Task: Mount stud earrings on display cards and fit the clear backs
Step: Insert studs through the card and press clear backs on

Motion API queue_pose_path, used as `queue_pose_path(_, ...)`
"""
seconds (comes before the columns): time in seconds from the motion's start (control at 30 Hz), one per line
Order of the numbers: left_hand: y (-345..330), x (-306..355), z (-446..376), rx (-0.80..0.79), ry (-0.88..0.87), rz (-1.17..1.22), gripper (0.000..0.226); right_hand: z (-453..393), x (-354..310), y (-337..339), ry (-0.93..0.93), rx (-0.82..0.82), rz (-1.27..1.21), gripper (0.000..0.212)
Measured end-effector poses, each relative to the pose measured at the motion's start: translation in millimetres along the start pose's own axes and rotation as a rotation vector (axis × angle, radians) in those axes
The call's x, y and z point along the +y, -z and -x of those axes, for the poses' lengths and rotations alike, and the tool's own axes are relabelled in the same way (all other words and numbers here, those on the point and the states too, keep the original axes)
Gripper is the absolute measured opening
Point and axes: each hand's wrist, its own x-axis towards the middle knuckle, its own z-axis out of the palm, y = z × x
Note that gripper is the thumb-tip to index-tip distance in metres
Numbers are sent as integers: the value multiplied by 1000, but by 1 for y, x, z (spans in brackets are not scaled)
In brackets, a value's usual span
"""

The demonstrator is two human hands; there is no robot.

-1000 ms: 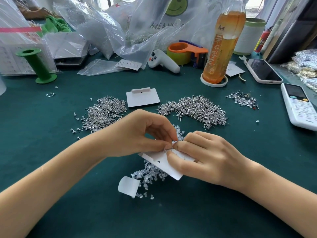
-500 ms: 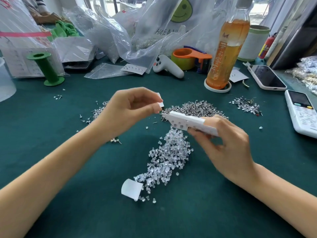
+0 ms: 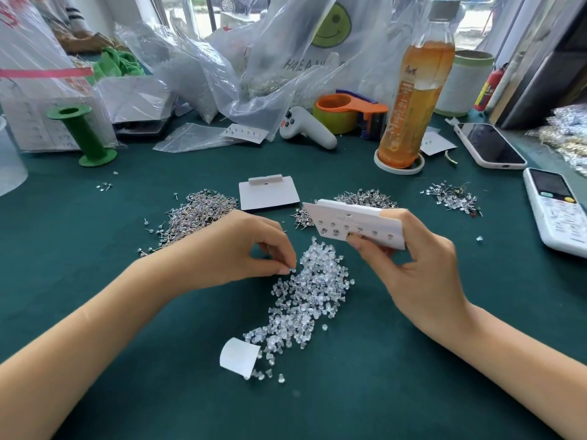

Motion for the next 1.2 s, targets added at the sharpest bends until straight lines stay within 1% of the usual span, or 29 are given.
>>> queue_pose_path(0.4,-4,1,-2,34,35,8,8,2,2,-2,38,-44,4,21)
queue_pose_path(0.53,-4,-1,-2,50,56,53,8,1,3,-1,100,-33,7,20)
queue_pose_path(0.63,-3,-3,-1,68,90,91,11,0,4,1,213,-56,18,18)
queue_pose_path(0.7,-1,-4,-2,109,117,122,14,-1,4,4,346,-116,38,14)
queue_pose_path(0.73,1,-4,-3,137,144,168,12,-2,4,6,430,-148,70,11)
queue_pose_path(0.8,4,0,-4,196,197,324,7,-3,2,9,602,-197,189,14)
queue_pose_path(0.87,6,8,-4,219,201,483,5,-4,-1,7,728,-220,320,19)
queue_pose_path(0.97,2,23,-3,119,143,624,9,-2,-3,3,816,-226,408,31)
queue_pose_path(1.07,-7,31,-2,11,93,643,11,0,-4,1,846,-241,424,29)
queue_pose_path(1.2,-12,35,0,-70,97,649,9,0,-5,1,819,-227,441,24)
